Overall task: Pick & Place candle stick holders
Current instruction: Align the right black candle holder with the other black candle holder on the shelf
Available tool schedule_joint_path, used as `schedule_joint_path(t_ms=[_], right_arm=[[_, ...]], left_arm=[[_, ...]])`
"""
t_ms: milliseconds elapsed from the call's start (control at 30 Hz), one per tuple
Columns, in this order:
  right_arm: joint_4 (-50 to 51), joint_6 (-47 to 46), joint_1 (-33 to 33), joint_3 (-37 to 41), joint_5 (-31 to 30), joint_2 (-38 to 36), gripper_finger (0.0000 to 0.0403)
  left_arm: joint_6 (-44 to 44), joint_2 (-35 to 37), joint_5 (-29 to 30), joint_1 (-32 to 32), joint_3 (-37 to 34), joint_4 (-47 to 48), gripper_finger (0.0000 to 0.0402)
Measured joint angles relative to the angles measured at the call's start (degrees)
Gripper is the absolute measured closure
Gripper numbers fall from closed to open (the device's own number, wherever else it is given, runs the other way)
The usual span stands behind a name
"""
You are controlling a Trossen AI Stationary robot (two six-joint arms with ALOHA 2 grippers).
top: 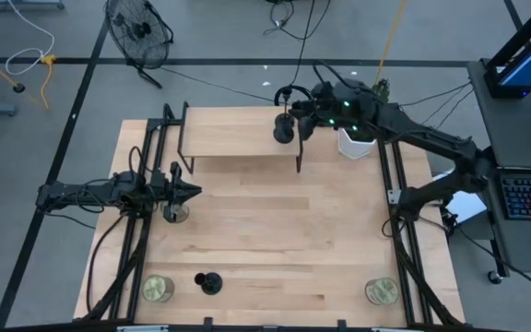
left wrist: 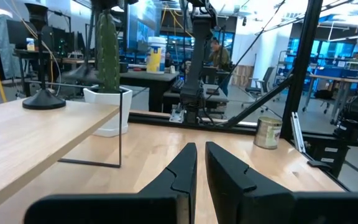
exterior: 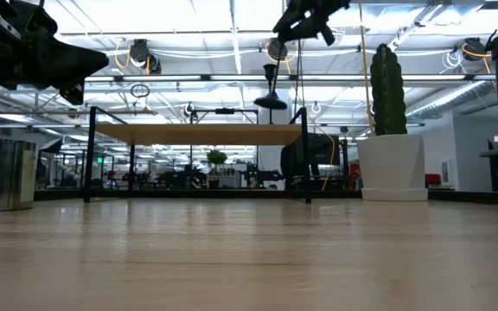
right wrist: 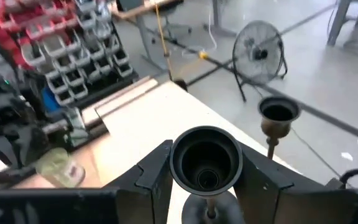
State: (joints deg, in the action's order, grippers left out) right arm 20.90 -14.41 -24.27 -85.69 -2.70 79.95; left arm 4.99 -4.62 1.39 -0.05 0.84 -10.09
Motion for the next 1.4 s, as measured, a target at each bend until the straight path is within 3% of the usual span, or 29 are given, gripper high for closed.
schedule_joint_path(t_ms=[400,1400], right_arm=[[1.72,0.57,-2.40,-2.08,5.98,4.93,0.0271],[3.92,2.32,-3.89,-2.12,5.95,6.20,0.0270]], left_arm=[[0.23,0.00,0.02,0.01,0.00,0.03,0.0364],[0.19,0.01,0.08,0.02,0.00,0.04,0.0364]])
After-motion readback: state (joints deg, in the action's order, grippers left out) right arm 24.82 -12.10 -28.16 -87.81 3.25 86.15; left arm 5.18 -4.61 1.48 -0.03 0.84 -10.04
